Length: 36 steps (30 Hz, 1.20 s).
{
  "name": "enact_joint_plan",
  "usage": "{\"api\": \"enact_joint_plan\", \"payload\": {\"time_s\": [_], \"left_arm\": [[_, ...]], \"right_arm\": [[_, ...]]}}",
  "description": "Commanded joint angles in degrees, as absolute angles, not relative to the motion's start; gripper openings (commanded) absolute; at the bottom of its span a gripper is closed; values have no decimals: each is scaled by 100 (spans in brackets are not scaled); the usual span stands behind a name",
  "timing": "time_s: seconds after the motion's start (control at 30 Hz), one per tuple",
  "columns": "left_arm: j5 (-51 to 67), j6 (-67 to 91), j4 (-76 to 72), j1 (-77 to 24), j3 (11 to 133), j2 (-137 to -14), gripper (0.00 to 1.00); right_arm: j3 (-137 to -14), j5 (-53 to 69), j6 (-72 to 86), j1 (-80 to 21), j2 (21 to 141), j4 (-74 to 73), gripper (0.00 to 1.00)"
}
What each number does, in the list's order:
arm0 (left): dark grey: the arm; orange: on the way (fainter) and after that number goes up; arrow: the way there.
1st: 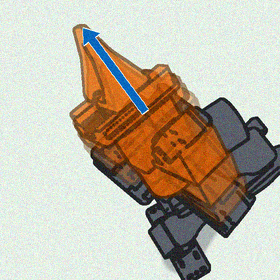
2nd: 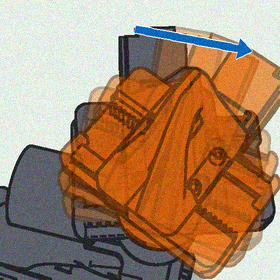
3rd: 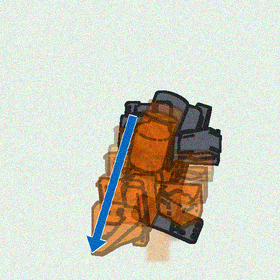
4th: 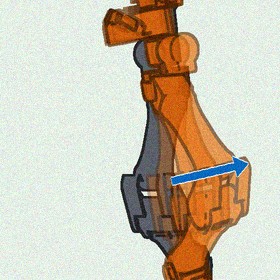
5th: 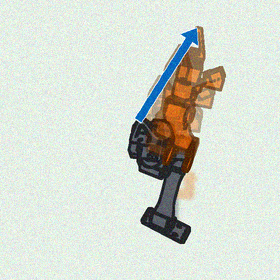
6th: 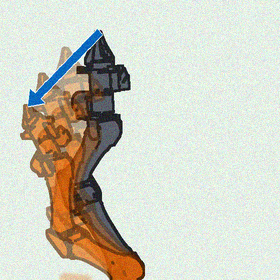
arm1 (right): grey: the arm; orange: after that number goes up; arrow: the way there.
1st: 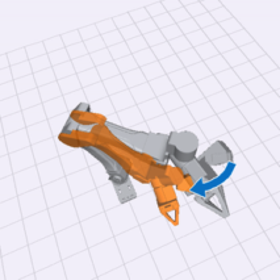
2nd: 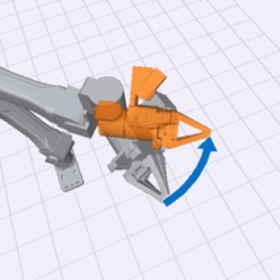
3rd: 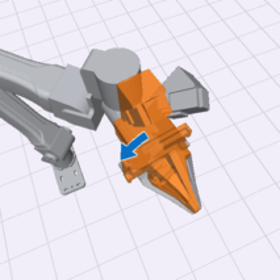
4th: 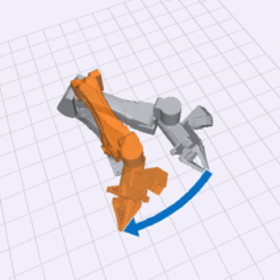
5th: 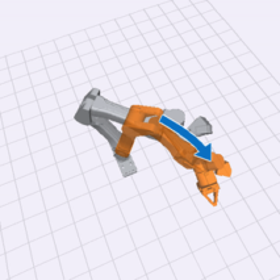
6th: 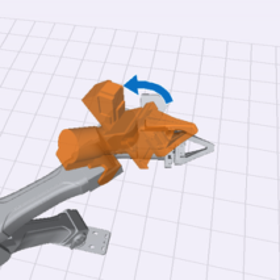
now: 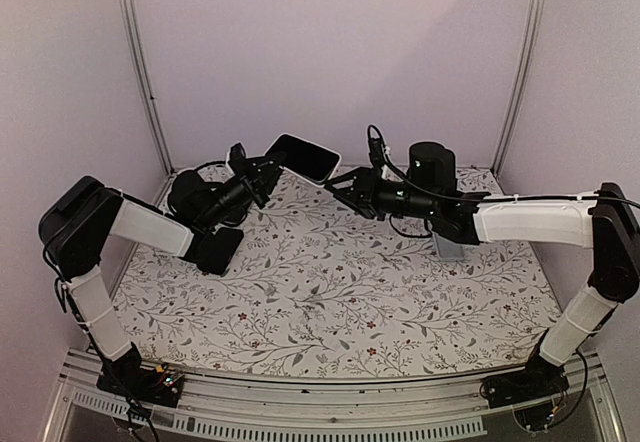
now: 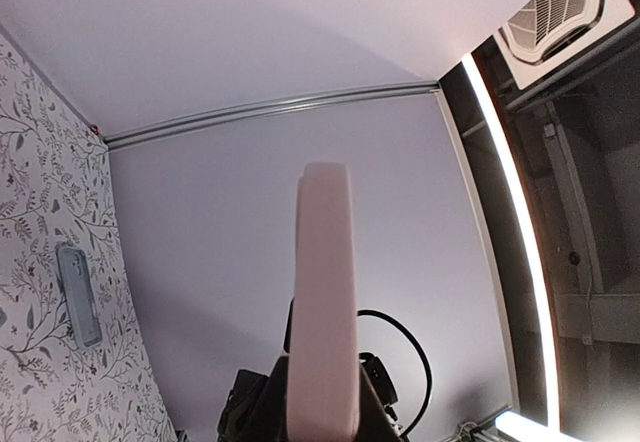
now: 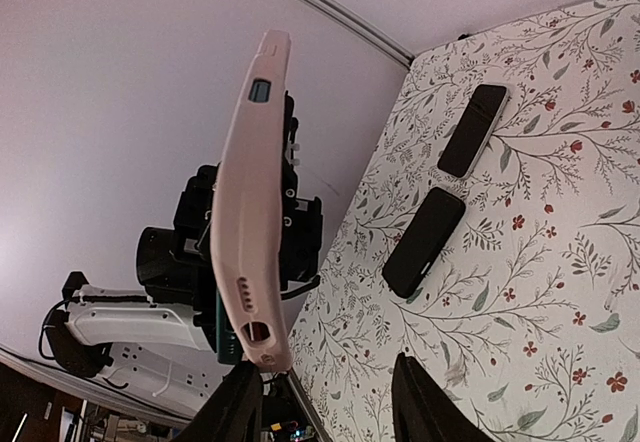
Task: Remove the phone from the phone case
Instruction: Remove the bottom right corner of the phone case from the phone.
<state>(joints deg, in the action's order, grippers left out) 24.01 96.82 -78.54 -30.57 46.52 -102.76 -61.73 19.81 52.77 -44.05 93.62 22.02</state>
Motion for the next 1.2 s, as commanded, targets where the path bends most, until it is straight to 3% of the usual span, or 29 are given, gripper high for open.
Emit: {"api": "enact_joint_plan", "payload": {"time_s": [0.0,0.77,1.17], "left_arm": [[2935,9934,-8998,-3237,4970,-9952,0],[3312,9593,-8687,-3527,5202,-10058,0],[3154,9914,-8598,-3594,4914,-10182,0]], "right_arm": [[-6376,1331,5318,-4191,9674,1726,46],[-7065,1784,5688,-4088,10165,2198,38],[-6743,1757,5344,-4034,9829,3754,38]]}}
